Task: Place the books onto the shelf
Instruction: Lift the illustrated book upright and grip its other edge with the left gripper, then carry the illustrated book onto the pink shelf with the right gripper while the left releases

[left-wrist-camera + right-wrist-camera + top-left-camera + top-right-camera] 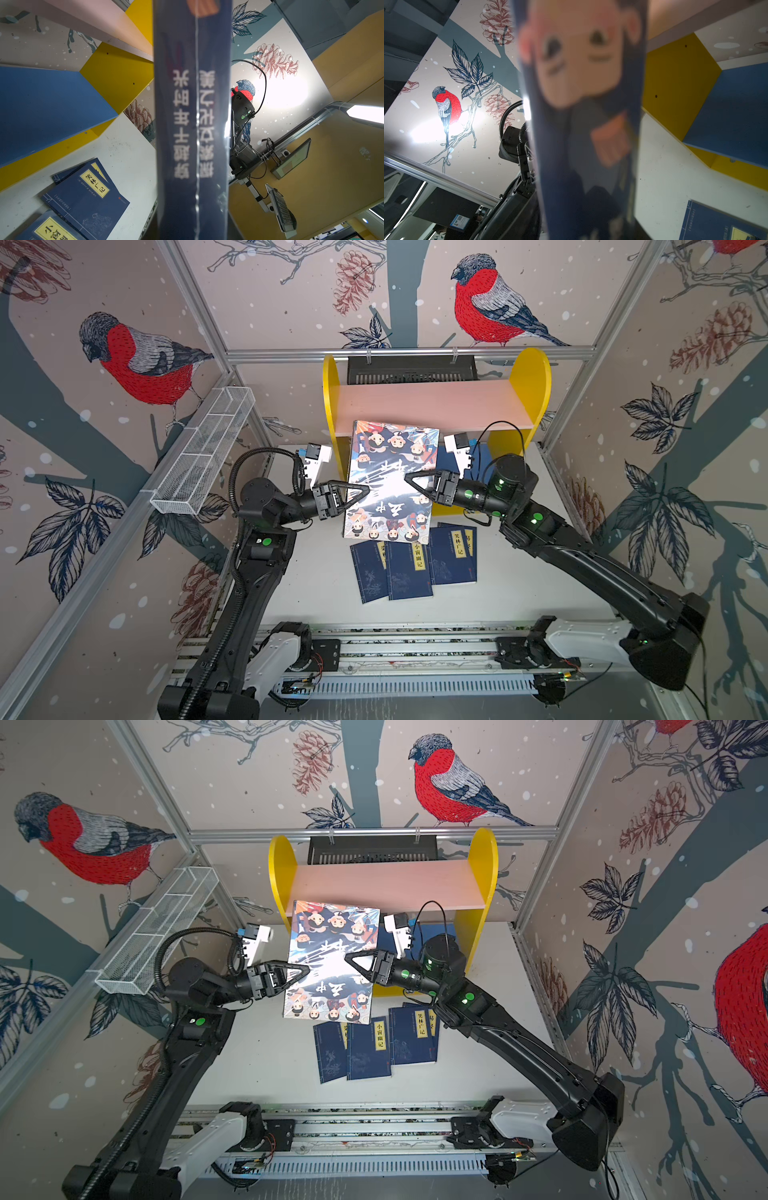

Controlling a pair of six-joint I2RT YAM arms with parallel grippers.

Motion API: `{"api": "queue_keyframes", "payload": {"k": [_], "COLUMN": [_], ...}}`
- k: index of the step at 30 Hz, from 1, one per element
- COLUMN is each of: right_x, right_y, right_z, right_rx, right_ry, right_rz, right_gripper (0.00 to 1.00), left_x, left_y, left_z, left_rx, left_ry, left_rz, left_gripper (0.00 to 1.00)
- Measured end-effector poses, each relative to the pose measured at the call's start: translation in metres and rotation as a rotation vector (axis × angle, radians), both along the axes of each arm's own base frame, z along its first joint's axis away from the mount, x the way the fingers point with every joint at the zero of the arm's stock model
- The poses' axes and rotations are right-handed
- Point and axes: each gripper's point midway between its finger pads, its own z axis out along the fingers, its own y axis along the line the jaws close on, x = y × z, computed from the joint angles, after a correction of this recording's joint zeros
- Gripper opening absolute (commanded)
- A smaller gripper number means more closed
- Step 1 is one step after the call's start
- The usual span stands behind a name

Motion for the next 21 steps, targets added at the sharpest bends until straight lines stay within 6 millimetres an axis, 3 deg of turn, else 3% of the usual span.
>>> {"api": "queue_keyframes", "payload": {"k": [2,6,11,12,13,14,16,17,21], "right_x": [-0.004,-0.012,-0.013,-0.013,-0.013,-0.013,-0.015,-0.016,-0.017], "right_y": [0.000,0.002,0.002,0.002,0.002,0.002,0.002,0.002,-0.001], "right_z": [-0.001,0.000,0.001,0.002,0.003,0.003,0.005,0.005,0.001], "right_rx": [0.006,0.024,0.042,0.047,0.050,0.053,0.061,0.060,0.036], "right_ry": [-0.005,-0.026,-0.038,-0.041,-0.044,-0.046,-0.033,-0.028,-0.004], "right_rz": [0.007,0.030,0.030,0.029,0.027,0.027,0.031,0.033,0.024], "right_gripper": [0.46,0.21,0.07,0.04,0.03,0.03,0.03,0.02,0.02], "left_x": [-0.001,-0.005,-0.002,-0.002,-0.002,-0.002,-0.002,-0.004,-0.006], "left_y": [0.000,-0.002,-0.002,-0.002,-0.002,-0.002,-0.001,-0.002,0.005], "left_z": [0.004,0.004,0.003,0.004,0.005,0.006,0.010,0.012,0.033], "left_rx": [0.001,0.002,-0.009,-0.012,-0.014,-0.016,-0.023,-0.023,-0.007], "left_ry": [-0.008,0.007,0.025,0.026,0.023,0.021,0.003,-0.007,-0.075], "left_rz": [-0.007,-0.040,-0.044,-0.045,-0.045,-0.044,-0.040,-0.041,0.023], "left_gripper": [0.00,0.00,0.01,0.17,0.46,0.66,0.92,1.00,1.00]}}
